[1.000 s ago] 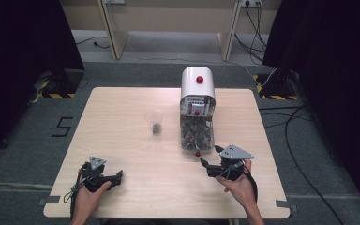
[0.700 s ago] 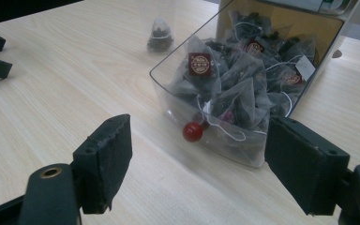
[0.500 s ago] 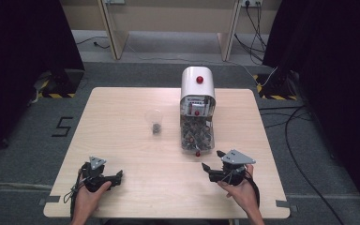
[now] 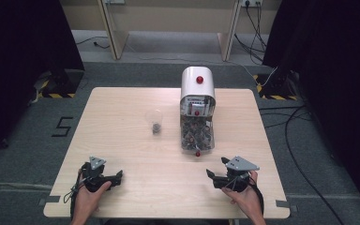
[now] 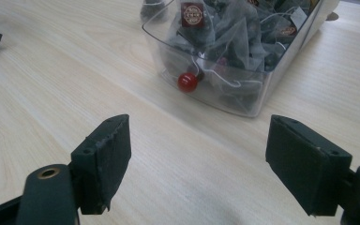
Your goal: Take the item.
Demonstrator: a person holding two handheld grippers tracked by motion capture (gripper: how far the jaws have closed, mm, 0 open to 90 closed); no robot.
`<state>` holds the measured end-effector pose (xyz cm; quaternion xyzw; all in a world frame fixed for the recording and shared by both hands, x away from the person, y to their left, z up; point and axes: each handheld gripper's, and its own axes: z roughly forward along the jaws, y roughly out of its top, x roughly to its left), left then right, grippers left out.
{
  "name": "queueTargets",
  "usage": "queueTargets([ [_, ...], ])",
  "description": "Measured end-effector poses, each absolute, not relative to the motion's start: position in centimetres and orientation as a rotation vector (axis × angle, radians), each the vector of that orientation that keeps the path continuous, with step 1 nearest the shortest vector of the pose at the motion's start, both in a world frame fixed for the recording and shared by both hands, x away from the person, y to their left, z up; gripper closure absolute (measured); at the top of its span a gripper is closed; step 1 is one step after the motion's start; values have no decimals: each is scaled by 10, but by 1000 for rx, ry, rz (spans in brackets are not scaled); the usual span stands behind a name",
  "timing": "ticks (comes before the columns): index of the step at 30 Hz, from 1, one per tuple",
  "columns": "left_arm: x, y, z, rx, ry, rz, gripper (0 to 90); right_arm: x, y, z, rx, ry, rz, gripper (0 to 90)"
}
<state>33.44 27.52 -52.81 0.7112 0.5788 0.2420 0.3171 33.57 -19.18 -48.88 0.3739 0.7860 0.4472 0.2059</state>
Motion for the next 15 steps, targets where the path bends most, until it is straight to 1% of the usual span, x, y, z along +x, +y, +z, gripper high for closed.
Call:
queueTargets([
  [15,334,275,-528,1872,1524,637,0,325,-204,-504,1117,2221,1193,200],
])
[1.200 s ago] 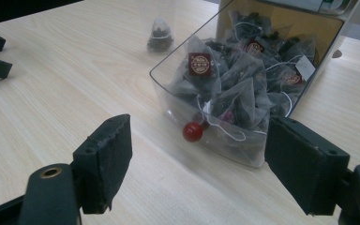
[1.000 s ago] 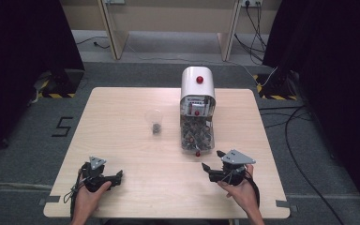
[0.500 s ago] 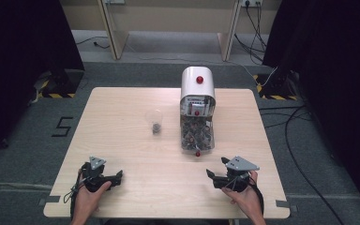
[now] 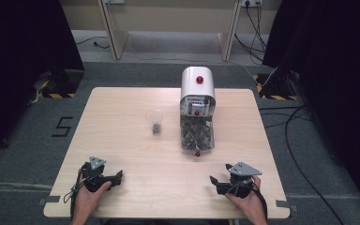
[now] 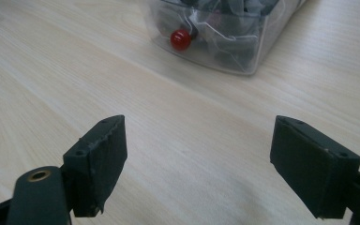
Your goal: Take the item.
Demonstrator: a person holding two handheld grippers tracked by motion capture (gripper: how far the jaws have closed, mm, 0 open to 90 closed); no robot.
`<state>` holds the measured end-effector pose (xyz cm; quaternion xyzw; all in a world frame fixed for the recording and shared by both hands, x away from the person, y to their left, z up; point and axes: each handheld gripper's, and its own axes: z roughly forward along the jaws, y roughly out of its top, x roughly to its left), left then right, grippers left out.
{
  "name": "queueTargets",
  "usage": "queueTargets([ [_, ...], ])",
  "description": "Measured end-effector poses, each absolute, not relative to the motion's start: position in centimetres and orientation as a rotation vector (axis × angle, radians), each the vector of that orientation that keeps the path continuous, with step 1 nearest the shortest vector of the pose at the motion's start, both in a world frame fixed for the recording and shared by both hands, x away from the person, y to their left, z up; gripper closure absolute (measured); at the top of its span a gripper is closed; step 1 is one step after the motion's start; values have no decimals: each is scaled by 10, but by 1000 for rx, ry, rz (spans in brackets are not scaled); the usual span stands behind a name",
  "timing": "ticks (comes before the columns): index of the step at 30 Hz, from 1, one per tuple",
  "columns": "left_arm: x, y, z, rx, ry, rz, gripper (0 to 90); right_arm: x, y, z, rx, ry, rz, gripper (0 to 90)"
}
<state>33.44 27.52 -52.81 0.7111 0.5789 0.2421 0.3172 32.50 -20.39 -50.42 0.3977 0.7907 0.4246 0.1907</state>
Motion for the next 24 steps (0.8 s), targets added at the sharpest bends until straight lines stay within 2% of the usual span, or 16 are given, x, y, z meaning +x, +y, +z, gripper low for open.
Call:
queueTargets([
  [24,334,275,-528,1872,1524,637,0,316,-218,-519,1194,2294,1026,204],
])
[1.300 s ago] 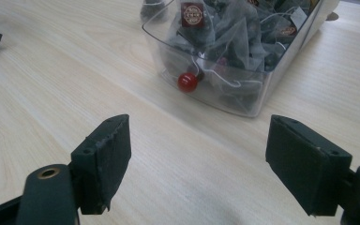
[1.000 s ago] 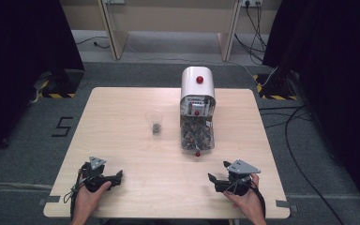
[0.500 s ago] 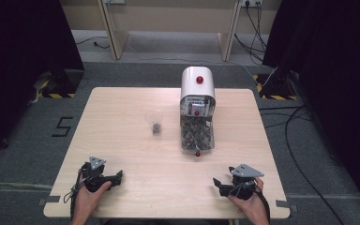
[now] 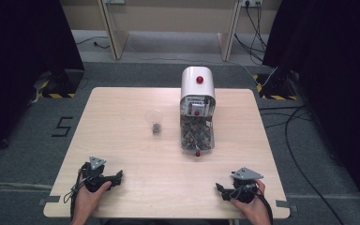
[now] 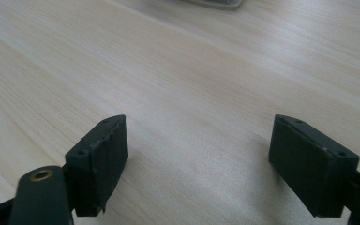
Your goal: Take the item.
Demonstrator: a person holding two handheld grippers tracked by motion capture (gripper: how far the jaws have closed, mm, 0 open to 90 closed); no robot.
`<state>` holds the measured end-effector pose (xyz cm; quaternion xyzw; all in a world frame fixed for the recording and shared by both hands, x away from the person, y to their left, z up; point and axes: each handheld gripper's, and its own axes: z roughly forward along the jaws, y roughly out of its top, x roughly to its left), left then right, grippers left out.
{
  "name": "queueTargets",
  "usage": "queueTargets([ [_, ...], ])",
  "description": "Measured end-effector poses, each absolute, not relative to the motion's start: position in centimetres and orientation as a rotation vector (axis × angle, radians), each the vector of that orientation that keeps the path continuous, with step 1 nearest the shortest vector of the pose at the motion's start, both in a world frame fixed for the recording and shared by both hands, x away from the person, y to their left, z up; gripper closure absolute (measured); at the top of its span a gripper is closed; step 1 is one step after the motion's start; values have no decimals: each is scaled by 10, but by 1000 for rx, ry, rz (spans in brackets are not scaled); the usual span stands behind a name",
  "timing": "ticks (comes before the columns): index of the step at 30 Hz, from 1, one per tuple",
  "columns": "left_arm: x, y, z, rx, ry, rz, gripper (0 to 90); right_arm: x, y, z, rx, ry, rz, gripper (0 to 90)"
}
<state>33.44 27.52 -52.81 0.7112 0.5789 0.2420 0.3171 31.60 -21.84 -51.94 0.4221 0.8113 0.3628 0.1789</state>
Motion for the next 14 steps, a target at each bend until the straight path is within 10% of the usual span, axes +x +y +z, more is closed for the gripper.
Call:
queueTargets([
  [14,334,275,-528,1872,1523,637,0,315,-217,-520,1172,2301,993,179],
])
